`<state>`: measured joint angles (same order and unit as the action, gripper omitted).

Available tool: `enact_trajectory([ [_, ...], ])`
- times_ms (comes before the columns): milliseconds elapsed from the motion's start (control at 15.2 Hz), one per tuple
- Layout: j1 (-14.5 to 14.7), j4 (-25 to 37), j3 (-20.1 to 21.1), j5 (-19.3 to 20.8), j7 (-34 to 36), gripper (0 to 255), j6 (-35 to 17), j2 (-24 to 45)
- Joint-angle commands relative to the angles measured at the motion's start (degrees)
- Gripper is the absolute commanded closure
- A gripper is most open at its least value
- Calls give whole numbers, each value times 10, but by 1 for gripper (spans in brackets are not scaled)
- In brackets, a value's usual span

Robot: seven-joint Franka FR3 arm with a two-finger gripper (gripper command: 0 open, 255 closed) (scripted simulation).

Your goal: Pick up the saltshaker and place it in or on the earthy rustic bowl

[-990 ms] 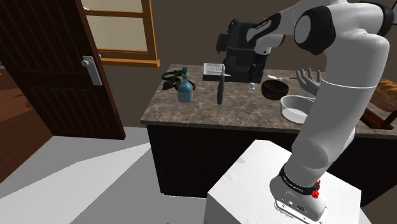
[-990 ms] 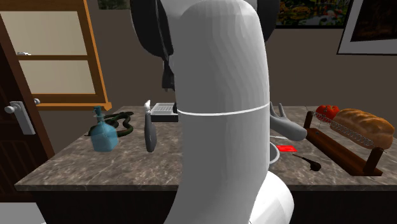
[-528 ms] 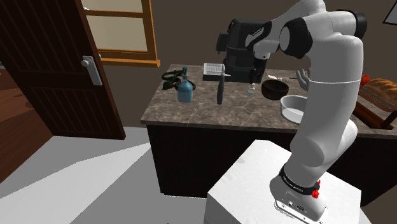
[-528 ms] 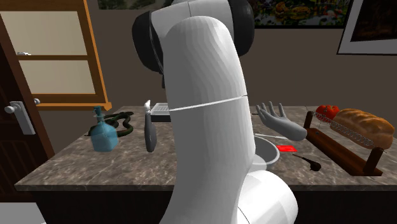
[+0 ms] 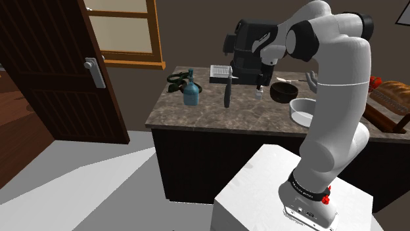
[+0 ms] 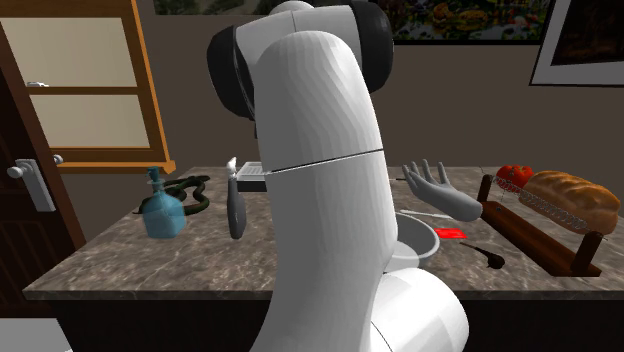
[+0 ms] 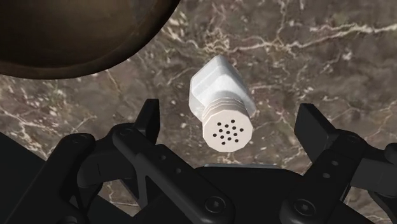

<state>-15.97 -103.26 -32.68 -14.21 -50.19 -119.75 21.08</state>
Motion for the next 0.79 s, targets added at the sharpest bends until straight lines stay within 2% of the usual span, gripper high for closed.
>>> enact_trajectory([
  [0,0,0,0,0,0,0,0,0],
  [132,0,0,0,0,0,0,0,0],
  [198,0,0,0,0,0,255,0,0],
  [726,0,0,0,0,0,255,0,0],
])
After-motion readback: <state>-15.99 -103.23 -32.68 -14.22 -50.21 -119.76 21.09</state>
